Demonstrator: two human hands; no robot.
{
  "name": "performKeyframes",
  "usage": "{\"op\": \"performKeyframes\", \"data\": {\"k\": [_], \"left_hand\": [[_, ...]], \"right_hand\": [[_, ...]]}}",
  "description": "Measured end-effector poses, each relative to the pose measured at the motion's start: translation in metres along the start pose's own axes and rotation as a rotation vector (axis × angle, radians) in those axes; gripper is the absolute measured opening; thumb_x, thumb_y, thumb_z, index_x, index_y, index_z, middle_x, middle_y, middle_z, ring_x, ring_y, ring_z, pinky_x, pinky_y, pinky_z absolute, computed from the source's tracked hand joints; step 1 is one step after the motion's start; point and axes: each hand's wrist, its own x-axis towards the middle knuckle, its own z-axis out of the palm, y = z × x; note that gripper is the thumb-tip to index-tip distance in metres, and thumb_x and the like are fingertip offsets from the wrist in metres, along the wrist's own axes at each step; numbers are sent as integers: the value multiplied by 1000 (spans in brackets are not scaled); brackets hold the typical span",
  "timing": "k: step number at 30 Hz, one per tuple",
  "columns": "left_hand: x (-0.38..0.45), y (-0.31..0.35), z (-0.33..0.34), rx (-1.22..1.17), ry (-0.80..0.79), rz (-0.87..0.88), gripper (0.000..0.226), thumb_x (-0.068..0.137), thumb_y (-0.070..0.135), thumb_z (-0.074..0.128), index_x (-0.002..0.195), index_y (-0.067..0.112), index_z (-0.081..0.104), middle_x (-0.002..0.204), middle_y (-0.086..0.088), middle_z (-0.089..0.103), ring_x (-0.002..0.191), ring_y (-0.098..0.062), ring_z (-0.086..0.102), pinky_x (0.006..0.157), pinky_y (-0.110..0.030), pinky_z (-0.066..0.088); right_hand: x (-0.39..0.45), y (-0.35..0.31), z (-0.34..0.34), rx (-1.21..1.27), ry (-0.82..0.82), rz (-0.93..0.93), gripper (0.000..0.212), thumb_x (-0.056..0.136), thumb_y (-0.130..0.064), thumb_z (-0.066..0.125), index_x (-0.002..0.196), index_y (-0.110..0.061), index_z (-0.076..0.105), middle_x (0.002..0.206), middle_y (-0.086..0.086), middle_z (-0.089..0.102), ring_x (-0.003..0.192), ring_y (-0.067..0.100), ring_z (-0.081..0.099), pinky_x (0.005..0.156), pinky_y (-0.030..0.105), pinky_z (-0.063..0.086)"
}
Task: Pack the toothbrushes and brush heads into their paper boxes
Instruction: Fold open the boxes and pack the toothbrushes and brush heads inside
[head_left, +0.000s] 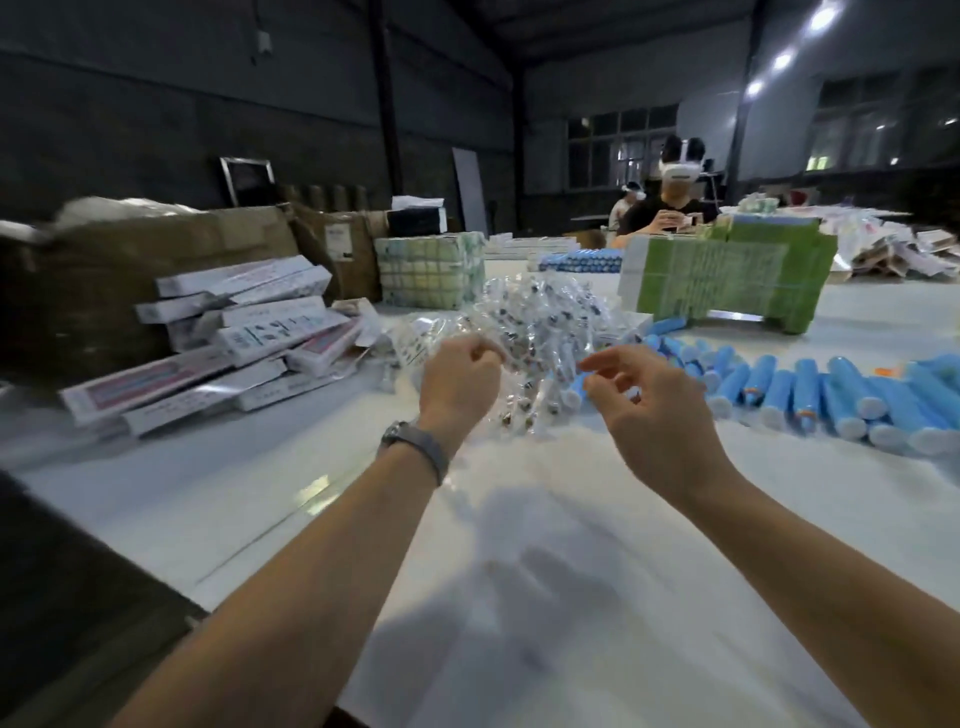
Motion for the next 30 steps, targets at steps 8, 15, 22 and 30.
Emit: {"op": "performKeyframes", "data": {"k": [8,15,22,30], "left_hand": [[81,-74,-13,602,-24,-75,53,92,40,57,141,40,37,148,-12,31,133,-42,36,104,-49,40],[114,-93,14,675,-16,-123,34,104,30,39,117,15,66,126,-16,53,88,-26,58,70,-35,51],[83,-56,1,380,252,161,24,103,19,49,116,14,68,136,-12,48,114,-33,56,94,-37,47],[-43,72,12,-1027,-75,-102,57,87,4,57,134,32,39,119,-7,63,108,-26,60,87,-37,54]], "right_hand": [[-11,-6,7,1,-103,-8,18,88,-16,65,87,-34,67,85,-18,63,78,0,58,66,12,40],[-11,2,7,49,-122,-37,22,86,-14,66,88,-36,69,86,-22,64,79,2,59,67,10,42],[-7,2,2,77,-113,35,26,87,-12,65,83,-37,66,81,-27,64,76,-2,59,66,8,42],[6,-4,-13,181,12,113,20,90,-12,62,88,-31,68,71,-17,65,66,-5,57,63,8,41]]}}
